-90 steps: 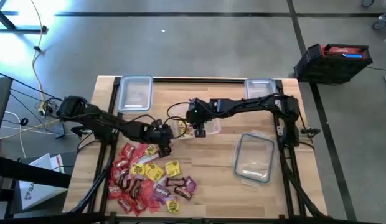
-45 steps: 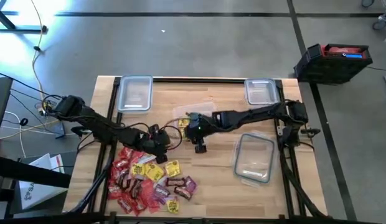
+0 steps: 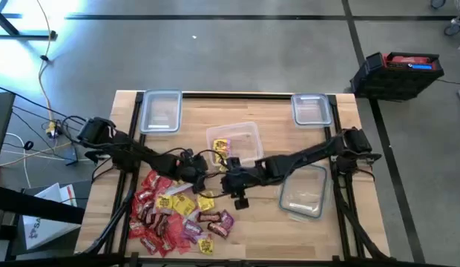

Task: Sort candy
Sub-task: Put the yellow candy into the center transparent bin

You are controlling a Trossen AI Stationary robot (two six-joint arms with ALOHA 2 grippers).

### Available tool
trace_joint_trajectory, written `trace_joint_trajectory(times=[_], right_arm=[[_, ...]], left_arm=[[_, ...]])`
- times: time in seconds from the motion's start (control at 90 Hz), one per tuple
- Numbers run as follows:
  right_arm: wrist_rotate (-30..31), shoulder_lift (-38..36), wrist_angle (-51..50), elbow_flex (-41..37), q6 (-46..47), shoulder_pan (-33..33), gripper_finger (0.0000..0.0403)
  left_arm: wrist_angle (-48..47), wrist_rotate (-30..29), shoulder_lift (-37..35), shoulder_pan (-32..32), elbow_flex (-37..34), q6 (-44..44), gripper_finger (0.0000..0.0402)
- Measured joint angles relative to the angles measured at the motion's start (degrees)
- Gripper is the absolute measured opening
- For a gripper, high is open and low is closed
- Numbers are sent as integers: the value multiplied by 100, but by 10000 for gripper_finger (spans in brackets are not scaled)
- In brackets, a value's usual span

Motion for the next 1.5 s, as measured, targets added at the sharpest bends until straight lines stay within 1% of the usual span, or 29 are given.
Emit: trace_joint_trajectory(times=[0.078,0.167,0.244,0.367,0.4,0.433,0.5,0.544,0.611,0.667,0.789,0.844,0.989,1.089,1.122,1.222,1.267,1.389,1.5], right_arm=[[67,0,-179,2,206,99,124],[221,-45,-861,0,438,220,124],[378,-119,-1422,0,801,322,124],[445,-125,-2227,2,1288,449,124],[536,-117,-2470,0,1408,476,124],[668,-110,-2714,0,1566,502,124],[909,-104,-3104,-1,1904,544,124],[971,-101,-3155,-61,2057,566,124],[951,-101,-2783,-275,2124,608,124],[824,-101,-2225,-544,2117,646,124],[420,-94,-702,-1339,2153,685,124],[352,-89,84,-1732,2250,672,124],[269,-87,1838,-2620,2533,597,124],[260,-87,2638,-3028,2712,554,124],[257,-87,2820,-3127,2747,554,124],[255,-87,3063,-3304,2860,556,124],[252,-87,3074,-3339,2883,554,124],[244,-87,3099,-3357,2880,554,124],[242,-87,3131,-3344,2873,556,124]], left_arm=[[78,-1,107,0,9,-91,174],[86,21,126,-61,9,-89,153],[20,96,63,-130,-2,-74,115],[-297,304,-181,-177,-20,-141,35],[-463,345,-289,-198,-20,-199,20],[-662,376,-411,-231,-24,-282,13],[-1184,353,-757,-348,-62,-474,16],[-1346,295,-1003,-414,-89,-545,18],[-1251,-15,-1427,-512,-46,-616,15],[-1075,-326,-1734,-561,-44,-528,8],[-326,-839,-2174,-513,-46,89,4],[164,-891,-2242,-390,-39,480,4],[1429,-446,-2062,156,-39,1301,2],[1980,-149,-1799,651,-37,1714,1],[2144,51,-1693,822,-37,1817,1],[2469,673,-1371,1336,-36,1922,0],[2496,838,-1212,1520,-33,1927,0],[2352,912,-795,1902,73,2108,1],[2407,957,-503,2105,244,2405,8]])
